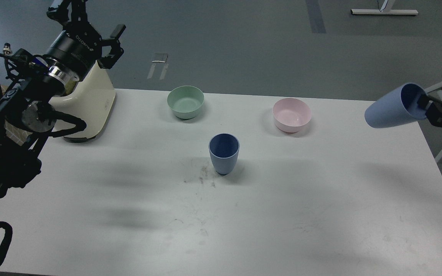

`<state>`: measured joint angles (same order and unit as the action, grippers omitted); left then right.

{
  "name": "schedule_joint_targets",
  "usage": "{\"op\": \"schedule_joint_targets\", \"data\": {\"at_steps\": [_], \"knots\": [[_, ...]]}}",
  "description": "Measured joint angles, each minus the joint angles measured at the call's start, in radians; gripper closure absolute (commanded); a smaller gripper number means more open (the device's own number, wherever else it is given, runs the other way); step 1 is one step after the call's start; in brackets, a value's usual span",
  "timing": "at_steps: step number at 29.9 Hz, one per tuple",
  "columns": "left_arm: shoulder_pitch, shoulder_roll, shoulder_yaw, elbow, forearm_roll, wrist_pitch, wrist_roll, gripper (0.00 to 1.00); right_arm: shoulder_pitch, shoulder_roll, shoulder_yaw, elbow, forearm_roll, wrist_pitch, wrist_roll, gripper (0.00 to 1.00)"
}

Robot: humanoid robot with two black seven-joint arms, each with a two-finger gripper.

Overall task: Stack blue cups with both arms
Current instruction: 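Lift the blue cup and carry it above the centered cup, then lower the held cup into the centered blue cup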

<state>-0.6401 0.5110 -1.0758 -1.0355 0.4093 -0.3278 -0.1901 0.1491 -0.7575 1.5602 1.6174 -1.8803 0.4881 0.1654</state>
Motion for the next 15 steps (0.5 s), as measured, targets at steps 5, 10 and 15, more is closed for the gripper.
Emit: {"op": "schedule_joint_targets", "data": {"at_steps": [5,10,15], "knots": [[0.000,-0.001,-0.001,0.000,0.000,-0.002,0.013,0.02,0.259,0.035,-0.238,-0.007,0.002,0.000,0.007,1.00],[-0.009,-0.001,0.000,0.000,0.002,-0.004,0.014,0.02,0.462,0.125,-0.529,-0.027,-0.011,0.001,-0.008,1.00],[-0.020,0.002,0.001,0.000,0.003,-0.005,0.014,0.02,0.567,0.262,-0.688,-0.098,-0.064,0.001,-0.050,1.00]]}}
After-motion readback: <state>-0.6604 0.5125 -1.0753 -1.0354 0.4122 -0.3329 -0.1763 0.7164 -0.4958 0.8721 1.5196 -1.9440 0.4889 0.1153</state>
